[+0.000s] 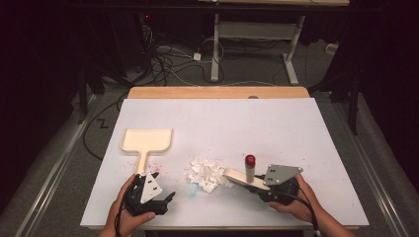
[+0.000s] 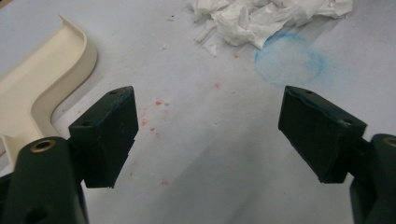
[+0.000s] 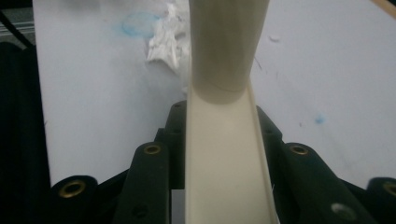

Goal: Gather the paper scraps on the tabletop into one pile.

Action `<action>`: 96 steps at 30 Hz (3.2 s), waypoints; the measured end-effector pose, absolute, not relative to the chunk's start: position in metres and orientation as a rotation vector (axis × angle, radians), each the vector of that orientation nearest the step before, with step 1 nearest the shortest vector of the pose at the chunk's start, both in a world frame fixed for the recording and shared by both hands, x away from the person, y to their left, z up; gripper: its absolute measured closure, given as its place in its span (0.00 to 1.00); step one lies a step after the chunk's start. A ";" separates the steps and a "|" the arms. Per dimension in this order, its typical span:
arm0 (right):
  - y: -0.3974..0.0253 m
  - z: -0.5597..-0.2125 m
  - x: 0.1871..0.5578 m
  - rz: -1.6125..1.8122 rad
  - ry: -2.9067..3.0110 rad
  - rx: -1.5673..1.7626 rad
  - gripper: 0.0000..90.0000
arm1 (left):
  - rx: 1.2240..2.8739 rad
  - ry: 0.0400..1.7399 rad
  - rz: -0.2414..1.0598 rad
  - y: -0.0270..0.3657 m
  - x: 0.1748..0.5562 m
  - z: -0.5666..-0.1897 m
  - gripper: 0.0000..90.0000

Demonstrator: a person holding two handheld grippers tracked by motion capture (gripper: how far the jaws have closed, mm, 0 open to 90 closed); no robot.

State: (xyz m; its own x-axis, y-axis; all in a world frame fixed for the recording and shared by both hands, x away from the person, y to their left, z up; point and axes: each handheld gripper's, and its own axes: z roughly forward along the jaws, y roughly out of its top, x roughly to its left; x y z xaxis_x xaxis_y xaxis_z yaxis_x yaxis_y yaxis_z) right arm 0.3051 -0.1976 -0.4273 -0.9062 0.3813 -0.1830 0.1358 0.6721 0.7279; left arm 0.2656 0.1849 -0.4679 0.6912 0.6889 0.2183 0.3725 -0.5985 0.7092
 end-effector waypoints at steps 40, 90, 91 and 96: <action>-0.115 -0.442 0.308 1.353 2.648 0.241 0.76 | 2.076 0.895 0.732 0.213 0.258 -0.452 0.21; -0.109 -0.457 0.375 1.049 2.288 0.450 0.75 | 2.146 0.867 0.694 0.204 0.262 -0.461 0.21; -0.110 -0.457 0.374 1.075 2.302 0.440 0.75 | 2.146 0.866 0.694 0.204 0.262 -0.461 0.21; -0.113 -0.452 0.368 1.166 2.331 0.462 0.75 | 2.157 0.847 0.707 0.203 0.263 -0.461 0.21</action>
State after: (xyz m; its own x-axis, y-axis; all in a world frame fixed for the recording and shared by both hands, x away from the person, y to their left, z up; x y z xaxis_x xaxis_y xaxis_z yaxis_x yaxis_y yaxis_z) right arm 0.3679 -0.1127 -0.4522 -0.8227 0.4982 -0.2738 0.0796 0.5778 0.8123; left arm 0.2627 0.2026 -0.4609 0.6365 0.7377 0.2253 0.3536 -0.5387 0.7647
